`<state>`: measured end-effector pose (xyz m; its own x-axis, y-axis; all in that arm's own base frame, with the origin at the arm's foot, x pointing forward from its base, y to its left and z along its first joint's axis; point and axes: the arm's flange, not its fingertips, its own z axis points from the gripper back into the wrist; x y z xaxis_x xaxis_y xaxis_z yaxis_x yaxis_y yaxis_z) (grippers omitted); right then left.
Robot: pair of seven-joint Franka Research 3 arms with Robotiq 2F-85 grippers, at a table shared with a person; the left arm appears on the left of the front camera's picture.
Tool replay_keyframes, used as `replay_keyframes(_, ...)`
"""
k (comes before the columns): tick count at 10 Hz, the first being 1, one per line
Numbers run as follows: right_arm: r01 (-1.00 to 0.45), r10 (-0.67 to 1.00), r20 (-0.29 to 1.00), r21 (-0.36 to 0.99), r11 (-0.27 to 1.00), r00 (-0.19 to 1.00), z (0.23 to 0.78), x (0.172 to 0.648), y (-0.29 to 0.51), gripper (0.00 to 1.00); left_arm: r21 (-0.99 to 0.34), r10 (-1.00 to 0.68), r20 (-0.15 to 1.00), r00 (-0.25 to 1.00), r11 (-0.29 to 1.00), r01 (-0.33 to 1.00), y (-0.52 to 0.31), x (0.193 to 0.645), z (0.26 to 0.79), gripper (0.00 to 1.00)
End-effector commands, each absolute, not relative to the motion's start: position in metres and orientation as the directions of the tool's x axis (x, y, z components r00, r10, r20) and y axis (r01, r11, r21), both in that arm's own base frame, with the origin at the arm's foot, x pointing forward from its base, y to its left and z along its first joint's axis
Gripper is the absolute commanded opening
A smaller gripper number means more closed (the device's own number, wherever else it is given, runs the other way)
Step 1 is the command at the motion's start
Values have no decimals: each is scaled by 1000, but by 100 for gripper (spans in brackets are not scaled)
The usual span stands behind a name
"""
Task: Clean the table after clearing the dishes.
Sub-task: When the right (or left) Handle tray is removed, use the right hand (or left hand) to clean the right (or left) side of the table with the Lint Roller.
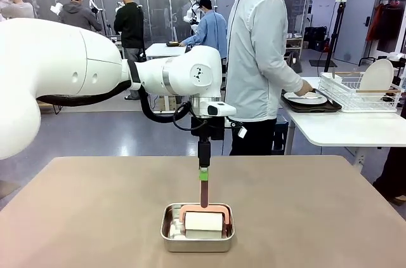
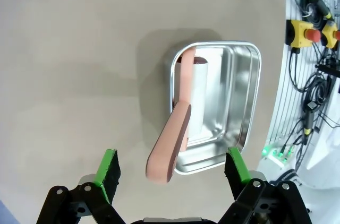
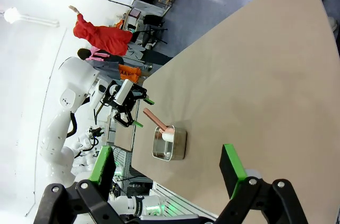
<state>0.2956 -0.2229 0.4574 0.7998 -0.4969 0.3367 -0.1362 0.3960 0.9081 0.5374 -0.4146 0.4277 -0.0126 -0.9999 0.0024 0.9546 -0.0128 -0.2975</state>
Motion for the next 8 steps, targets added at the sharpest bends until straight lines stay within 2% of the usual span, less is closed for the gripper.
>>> replay_keyframes(1, -154, -491, 351, 905, 396, 797, 459, 295, -222, 100, -323, -1000, 22, 1, -6, 946, -412, 528, 420, 100)
replay_keyframes(5, -154, -491, 351, 905, 396, 797, 459, 295, -222, 100, -353, -1000, 10, -14, -17, 935, -414, 519, 404, 100)
replay_keyframes(6, -154, -491, 351, 905, 396, 797, 459, 295, -222, 100, -357, -1000, 12, -17, -20, 934, -413, 520, 403, 85)
replay_keyframes(7, -154, -491, 351, 905, 396, 797, 459, 295, -222, 100, -358, -1000, 14, -14, -18, 933, -414, 520, 403, 40)
replay_keyframes(8, -154, -491, 351, 905, 396, 797, 459, 295, -222, 100, -358, -1000, -1, -8, -8, 934, -414, 521, 403, 40)
